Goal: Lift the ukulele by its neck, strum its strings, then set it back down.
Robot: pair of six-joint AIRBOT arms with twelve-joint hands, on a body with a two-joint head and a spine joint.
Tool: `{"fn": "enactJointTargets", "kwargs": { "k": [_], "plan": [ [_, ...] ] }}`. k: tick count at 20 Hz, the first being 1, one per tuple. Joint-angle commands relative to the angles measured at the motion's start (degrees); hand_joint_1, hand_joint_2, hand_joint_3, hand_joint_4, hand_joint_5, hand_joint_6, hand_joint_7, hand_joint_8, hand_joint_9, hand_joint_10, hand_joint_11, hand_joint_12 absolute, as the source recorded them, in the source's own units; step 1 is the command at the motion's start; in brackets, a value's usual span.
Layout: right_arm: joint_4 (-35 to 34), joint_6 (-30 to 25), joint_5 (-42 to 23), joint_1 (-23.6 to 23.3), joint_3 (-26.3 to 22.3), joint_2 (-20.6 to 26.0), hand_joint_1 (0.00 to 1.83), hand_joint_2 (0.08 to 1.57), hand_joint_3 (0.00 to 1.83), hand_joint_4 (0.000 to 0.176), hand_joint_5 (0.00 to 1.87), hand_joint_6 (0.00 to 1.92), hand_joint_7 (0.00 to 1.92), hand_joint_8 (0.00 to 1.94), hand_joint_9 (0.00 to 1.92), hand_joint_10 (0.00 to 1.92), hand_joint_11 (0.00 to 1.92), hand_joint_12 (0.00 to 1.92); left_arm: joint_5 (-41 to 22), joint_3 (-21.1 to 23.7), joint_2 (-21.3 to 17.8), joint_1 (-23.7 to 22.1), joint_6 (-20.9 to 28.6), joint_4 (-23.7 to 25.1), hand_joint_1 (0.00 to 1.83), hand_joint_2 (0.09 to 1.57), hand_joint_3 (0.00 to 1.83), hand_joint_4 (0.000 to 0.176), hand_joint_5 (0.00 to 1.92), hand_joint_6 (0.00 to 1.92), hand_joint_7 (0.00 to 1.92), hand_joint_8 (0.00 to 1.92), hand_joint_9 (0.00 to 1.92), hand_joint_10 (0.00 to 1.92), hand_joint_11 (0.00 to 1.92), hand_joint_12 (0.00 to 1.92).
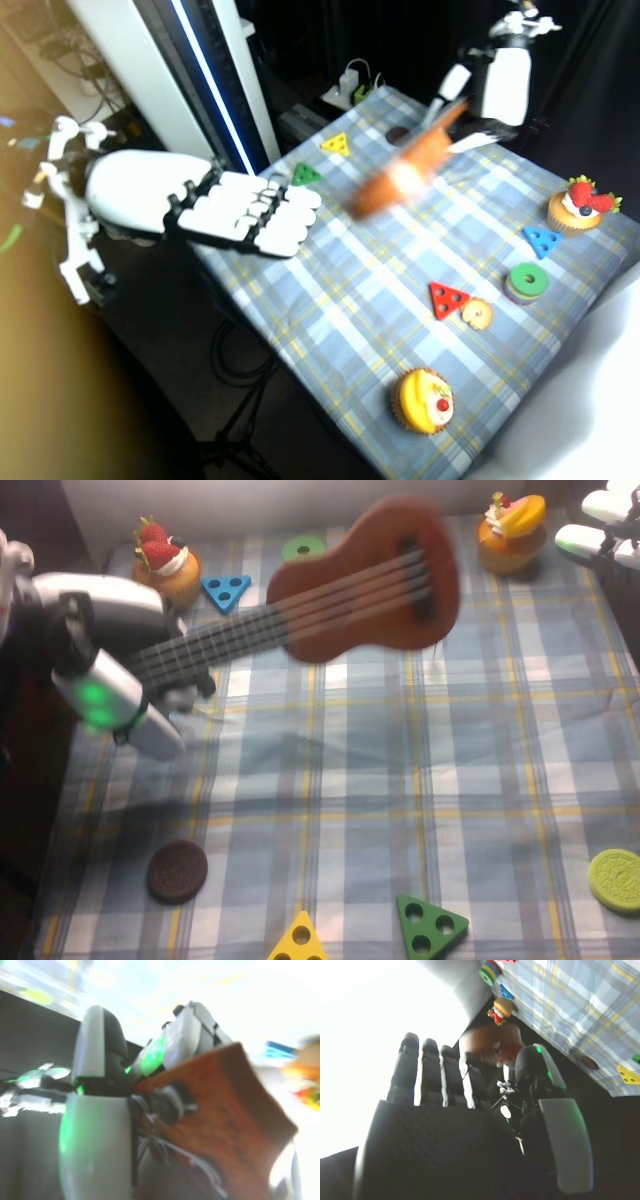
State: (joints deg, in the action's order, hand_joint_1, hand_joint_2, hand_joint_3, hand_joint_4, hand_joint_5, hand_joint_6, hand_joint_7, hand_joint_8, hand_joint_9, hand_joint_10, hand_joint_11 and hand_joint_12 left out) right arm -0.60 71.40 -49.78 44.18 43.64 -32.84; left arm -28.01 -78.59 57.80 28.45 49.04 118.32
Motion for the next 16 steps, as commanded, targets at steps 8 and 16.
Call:
{"fn": "enactJointTargets", "kwargs": {
  "k": [8,16],
  "plan": [
    [3.68,-0.56,-6.52,-3.02,0.43,-1.3,0.67,1.35,0.0,0.056,0.0,0.0,0.0,0.0,0.0,0.0,0.0,0.03,-2.19,-0.4,1.89,-1.29,-1.19,-6.98,1.43,1.16,0.07,0.0,1.09,1.92,1.2,1.92,1.29,1.92,1.45,1.92],
    [8.89,-0.4,6.18,-13.24,4.8,-8.61,0.43,1.3,0.0,0.032,0.1,0.03,0.0,0.0,0.0,0.0,0.0,0.0,-3.51,-0.48,2.94,-2.31,-3.23,-8.92,1.39,0.96,0.54,0.0,1.1,1.92,1.21,1.92,1.26,1.92,1.39,1.92]
  ]
}}
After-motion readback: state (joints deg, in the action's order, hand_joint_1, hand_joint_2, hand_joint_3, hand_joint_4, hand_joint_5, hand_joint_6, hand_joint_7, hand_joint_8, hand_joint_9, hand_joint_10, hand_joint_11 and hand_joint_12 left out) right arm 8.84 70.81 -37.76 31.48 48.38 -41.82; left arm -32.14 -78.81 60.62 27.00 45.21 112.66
